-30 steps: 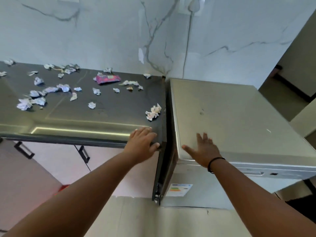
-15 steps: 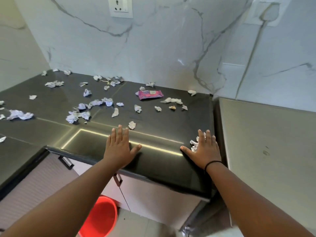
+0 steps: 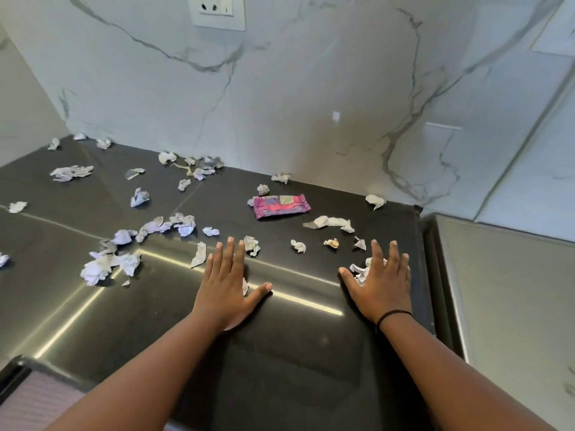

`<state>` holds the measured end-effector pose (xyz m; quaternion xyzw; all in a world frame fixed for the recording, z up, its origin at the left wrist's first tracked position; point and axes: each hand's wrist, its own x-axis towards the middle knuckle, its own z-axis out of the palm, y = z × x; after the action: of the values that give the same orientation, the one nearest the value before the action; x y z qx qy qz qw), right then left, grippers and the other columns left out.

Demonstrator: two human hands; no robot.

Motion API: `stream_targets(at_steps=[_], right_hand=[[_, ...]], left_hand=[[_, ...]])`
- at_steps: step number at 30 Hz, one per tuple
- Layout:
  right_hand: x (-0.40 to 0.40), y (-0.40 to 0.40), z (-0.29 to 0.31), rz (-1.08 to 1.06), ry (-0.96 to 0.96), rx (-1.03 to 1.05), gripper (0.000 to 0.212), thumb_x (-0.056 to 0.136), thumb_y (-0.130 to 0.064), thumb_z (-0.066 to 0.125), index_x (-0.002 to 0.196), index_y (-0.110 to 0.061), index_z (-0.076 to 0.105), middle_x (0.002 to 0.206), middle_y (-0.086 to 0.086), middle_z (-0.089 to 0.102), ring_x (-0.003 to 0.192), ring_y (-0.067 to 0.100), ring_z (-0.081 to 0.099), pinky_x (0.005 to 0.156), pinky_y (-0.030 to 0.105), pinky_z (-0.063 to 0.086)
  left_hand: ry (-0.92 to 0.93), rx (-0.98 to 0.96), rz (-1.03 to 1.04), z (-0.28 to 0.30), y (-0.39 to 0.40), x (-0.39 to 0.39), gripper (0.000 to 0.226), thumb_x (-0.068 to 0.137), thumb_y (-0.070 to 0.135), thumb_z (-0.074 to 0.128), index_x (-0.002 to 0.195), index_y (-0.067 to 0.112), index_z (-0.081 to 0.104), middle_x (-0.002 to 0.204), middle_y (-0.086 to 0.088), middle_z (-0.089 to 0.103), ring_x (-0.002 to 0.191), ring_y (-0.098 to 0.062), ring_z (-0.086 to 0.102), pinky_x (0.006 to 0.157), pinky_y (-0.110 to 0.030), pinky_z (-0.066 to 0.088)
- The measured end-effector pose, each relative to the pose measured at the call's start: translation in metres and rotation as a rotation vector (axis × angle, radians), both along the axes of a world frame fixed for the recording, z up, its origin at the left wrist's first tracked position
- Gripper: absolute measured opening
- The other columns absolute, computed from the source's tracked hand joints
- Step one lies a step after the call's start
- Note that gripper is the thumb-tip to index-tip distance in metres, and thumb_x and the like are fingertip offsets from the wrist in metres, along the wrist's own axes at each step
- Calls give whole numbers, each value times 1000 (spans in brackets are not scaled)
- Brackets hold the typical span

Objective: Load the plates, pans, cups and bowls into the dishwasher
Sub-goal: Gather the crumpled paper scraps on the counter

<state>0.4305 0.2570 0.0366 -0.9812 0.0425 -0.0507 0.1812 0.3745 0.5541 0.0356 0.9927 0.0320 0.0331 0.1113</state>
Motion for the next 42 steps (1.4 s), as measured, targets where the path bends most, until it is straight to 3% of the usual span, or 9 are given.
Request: stream_targets(at_steps=[6, 14, 22, 26, 31, 35, 39, 42], right_hand=[[46, -2, 3, -64, -24, 2, 103, 69, -86, 41, 148, -34, 0, 158, 0, -13, 146, 34, -6, 119, 48, 6], [117, -2, 5, -73, -20, -8, 117, 53, -96, 38, 148, -36, 5, 160, 0, -7, 147, 32, -6, 118, 51, 4], [169, -3, 6, 78, 32, -174, 98, 63, -90, 41, 145, -42, 20, 158, 2, 8, 146, 35, -1, 116, 52, 2], [184, -4, 7, 189, 59, -103, 88, 65, -88, 44, 140, -42, 35, 148, 2, 27, 141, 28, 16, 117, 47, 18], [189, 2, 14, 255, 89, -47, 77, 67, -84, 50, 133, -45, 45, 134, 3, 37, 129, 28, 26, 106, 44, 28], [174, 21, 19, 311, 66, -29, 80, 57, -89, 42, 126, -49, 52, 134, -2, 36, 124, 27, 32, 102, 38, 27], [157, 45, 16, 378, 84, -168, 92, 52, -99, 33, 129, -51, 43, 144, -4, 32, 126, 27, 31, 103, 43, 25], [149, 60, 10, 330, 35, -176, 76, 62, -89, 43, 122, -42, 51, 129, -3, 44, 117, 26, 37, 94, 39, 28]], left_hand=[[3, -8, -121, 2, 8, 71, 106, 72, 90, 16, 143, 26, -32, 153, 2, -34, 139, -19, -36, 116, -39, -16], [6, 7, -213, 0, 10, 137, 112, 70, 92, 14, 145, 23, -31, 150, -1, -41, 137, -24, -39, 116, -43, -16], [-12, 13, -226, 0, 6, 189, 116, 65, 95, 17, 148, 25, -23, 154, -6, -35, 138, -27, -38, 115, -51, -17], [28, 6, -253, 0, 5, 200, 113, 66, 94, 16, 150, 27, -20, 156, -9, -29, 140, -29, -34, 115, -51, -16], [39, -39, -347, 3, 6, 211, 97, 80, 82, 27, 154, 26, 0, 159, -8, 14, 147, -28, -3, 119, -43, -1], [-88, -60, -367, 5, 8, 211, 72, 89, 65, 35, 150, 29, 24, 139, -5, 39, 132, -27, 28, 113, -41, 23], [-67, -34, -398, 9, 8, 208, 54, 81, 44, 45, 133, 32, 47, 122, 0, 45, 112, -26, 39, 96, -39, 32], [-104, -147, -377, 7, 8, 205, 35, 82, 29, 56, 117, 23, 59, 117, -3, 43, 102, -24, 45, 88, -34, 38]])
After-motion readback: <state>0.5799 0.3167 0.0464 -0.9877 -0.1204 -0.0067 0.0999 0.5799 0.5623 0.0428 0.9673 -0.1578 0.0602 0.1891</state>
